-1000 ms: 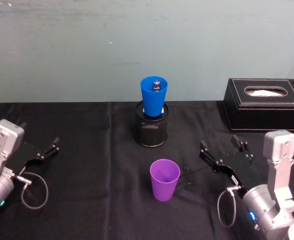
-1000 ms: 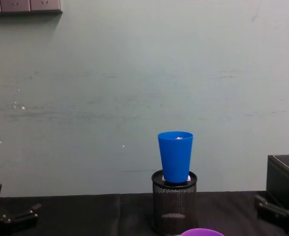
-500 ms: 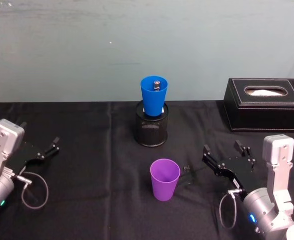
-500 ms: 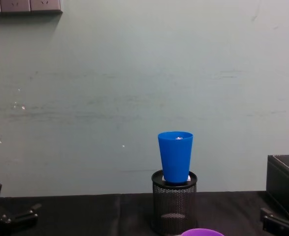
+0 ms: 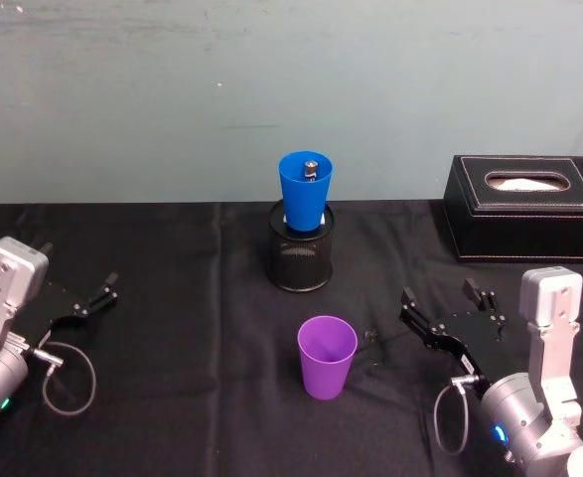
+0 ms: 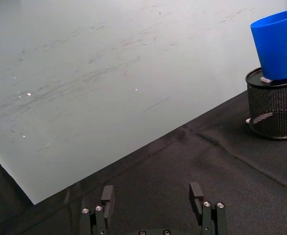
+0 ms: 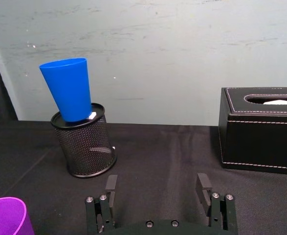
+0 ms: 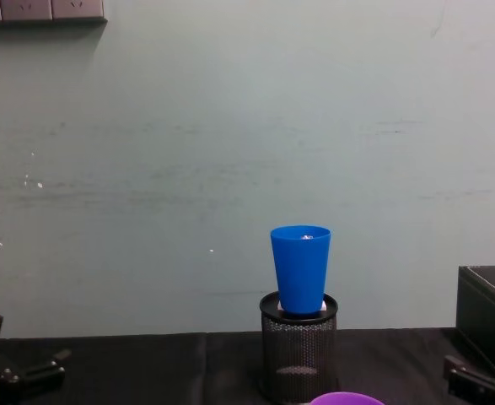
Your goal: Pick up one cup with a gripper and tap it against the other cup.
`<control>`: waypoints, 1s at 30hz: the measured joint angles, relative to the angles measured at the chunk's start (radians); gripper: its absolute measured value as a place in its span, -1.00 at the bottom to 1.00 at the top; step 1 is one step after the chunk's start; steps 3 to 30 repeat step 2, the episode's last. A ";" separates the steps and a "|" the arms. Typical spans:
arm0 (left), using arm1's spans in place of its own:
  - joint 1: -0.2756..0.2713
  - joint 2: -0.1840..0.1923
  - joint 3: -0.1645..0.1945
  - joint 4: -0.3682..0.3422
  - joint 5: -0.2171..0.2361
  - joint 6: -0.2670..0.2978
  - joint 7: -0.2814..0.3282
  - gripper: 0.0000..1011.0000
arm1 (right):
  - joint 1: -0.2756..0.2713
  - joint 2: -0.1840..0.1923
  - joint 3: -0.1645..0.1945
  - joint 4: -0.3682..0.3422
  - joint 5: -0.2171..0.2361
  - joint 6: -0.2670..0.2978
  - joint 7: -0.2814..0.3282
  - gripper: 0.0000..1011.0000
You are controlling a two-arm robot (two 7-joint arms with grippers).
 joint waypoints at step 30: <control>0.000 0.000 0.000 0.000 0.000 0.000 0.000 0.98 | 0.000 0.000 0.000 0.000 0.000 0.000 0.000 0.98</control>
